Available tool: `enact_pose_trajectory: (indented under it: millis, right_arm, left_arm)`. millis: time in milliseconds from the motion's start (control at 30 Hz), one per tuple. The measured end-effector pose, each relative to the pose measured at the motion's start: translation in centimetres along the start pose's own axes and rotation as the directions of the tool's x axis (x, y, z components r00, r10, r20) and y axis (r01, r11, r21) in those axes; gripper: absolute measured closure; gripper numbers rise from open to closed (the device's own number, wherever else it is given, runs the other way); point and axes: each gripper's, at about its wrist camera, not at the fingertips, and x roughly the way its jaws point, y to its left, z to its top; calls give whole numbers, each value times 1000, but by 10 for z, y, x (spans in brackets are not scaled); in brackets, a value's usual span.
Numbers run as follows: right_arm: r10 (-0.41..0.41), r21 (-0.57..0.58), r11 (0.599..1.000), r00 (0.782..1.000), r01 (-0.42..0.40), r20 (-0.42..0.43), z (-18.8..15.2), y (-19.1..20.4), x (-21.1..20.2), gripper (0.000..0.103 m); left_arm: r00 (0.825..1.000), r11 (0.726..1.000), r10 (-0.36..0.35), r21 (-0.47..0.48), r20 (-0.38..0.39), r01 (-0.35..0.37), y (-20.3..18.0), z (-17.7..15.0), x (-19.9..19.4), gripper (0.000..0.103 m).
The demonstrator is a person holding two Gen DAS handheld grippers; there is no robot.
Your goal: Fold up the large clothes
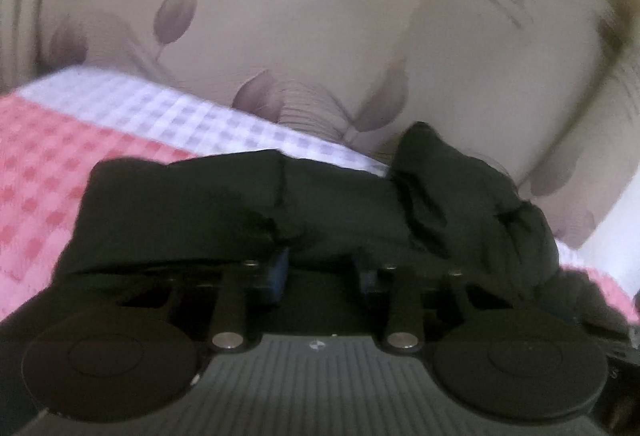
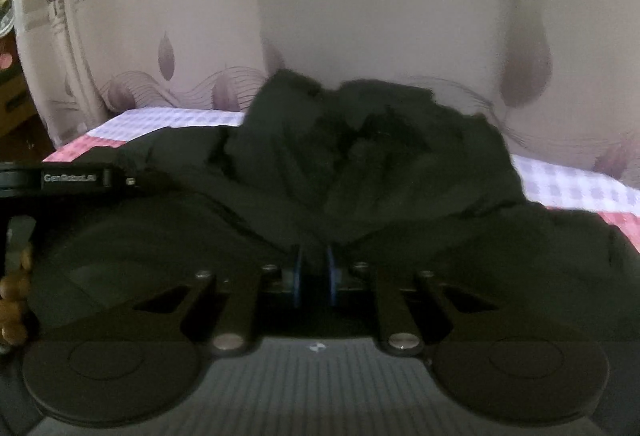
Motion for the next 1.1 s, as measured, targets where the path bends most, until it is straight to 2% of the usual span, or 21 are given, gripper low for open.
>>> enact_pose_trajectory:
  millis: [33,67,133,167,267,367,467,533,600,700,900,1000,1033,1067,1100]
  right_arm:
    - [5,32,999,1000,-5,1,-2,-9,-3,93]
    - [-2,50,999,1000,2,-3,-3,-17,-5,93]
    - [-24,79,997,1000,24,-8,-7,-33,-13,94]
    - [-25,95,995,1000,26,-9,-8,-41,-18,94]
    - [-8,182,983,1000,13,-29,-14,-74,-37,95]
    - [-30,160,987,999,35,-40,-22,-84,-57,95]
    - [-104,129,986,994,108,-42,-34,-94,-77,95]
    - [-93,166,981,995,96,-22,-46,-107,-87,95]
    - [-107,171,979,994,106,-3,-49,-107,-88,95]
    - [-186,85,979,982,184,13,-50,-87,-83,95]
    - [-262,-3,965,965,262,20,-48,-73,-75,95]
    - [-267,-4,964,964,267,21,-46,-75,-73,95]
    - [-249,17,968,968,249,19,-46,-78,-79,95]
    - [-237,59,970,971,237,-1,-46,-80,-91,94]
    - [-237,134,963,972,235,1,-46,-79,-113,91]
  left_arm:
    - [1000,1000,1,-29,-9,-2,8,1,1,88]
    - [1000,998,13,-61,-22,-14,17,3,4,91]
    - [999,992,-29,-125,-38,24,37,5,3,91]
    - [998,992,-36,-123,-42,31,41,7,1,91]
    - [999,997,-8,-79,-42,4,48,9,-10,91]
    - [998,996,37,-81,-42,-40,61,9,-26,91]
    - [995,994,87,-69,-43,-89,72,7,-38,91]
    - [994,990,106,-90,-31,-108,76,6,-39,91]
    - [991,988,135,-67,-13,-136,71,6,-39,91]
    - [985,984,175,-28,0,-175,63,5,-38,91]
    - [983,981,186,-61,10,-185,68,6,-35,91]
    - [961,958,276,75,4,-276,40,8,-48,92]
    - [960,956,279,89,17,-279,32,7,-63,88]
    - [969,966,243,74,45,-246,27,5,-86,73]
    - [984,983,165,66,74,-170,25,-1,-116,45]
